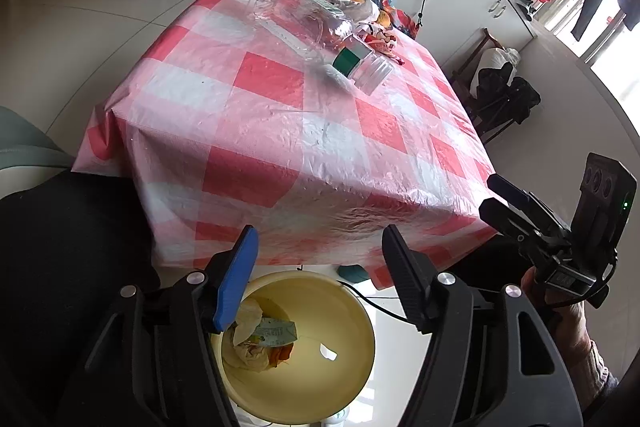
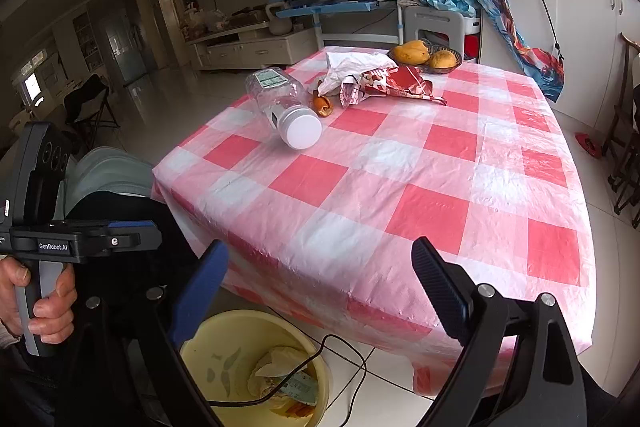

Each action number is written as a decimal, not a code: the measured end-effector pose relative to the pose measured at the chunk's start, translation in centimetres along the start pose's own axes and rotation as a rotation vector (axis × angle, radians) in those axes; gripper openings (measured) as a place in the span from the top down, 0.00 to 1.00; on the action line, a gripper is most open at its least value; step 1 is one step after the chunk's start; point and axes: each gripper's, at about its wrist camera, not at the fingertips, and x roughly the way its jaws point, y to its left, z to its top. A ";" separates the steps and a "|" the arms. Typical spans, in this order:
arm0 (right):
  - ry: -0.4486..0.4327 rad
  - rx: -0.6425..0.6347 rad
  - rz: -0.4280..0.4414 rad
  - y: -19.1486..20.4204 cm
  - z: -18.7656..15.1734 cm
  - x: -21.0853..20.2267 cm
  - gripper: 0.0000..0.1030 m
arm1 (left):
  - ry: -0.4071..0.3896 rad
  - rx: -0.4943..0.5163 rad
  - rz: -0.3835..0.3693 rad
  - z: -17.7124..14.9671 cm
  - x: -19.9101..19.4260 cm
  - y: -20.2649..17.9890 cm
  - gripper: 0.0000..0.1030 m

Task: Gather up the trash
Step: 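Reach left tool toward the clear plastic bottle on the table, then close left tool around the body of the clear plastic bottle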

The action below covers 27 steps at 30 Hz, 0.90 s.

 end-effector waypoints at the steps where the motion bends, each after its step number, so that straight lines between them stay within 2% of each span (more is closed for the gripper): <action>1: 0.001 -0.001 0.000 0.0 0.0 0.1 0.14 | 0.001 -0.005 -0.002 0.1 0.0 0.0 0.39; 8: 0.016 -0.012 0.015 0.4 0.0 0.7 0.14 | -0.045 -0.076 0.008 2.8 -0.2 0.6 0.33; 14: 0.022 -0.014 0.030 0.7 0.3 1.1 0.14 | -0.111 -0.162 0.020 9.4 0.3 -0.3 0.23; 17: 0.020 -0.009 0.032 0.5 0.5 1.2 0.14 | -0.127 -0.188 0.055 12.6 1.6 -0.8 0.21; 23: 0.027 -0.034 0.026 0.3 1.6 2.5 0.14 | -0.103 -0.264 0.092 17.7 5.6 -0.9 0.21; 25: 0.028 -0.060 0.028 0.4 2.7 3.4 0.14 | -0.057 -0.255 0.163 19.0 7.4 -0.9 0.21; 27: 0.024 -0.072 0.037 0.4 4.1 4.4 0.14 | -0.037 -0.271 0.196 19.7 8.4 -0.5 0.21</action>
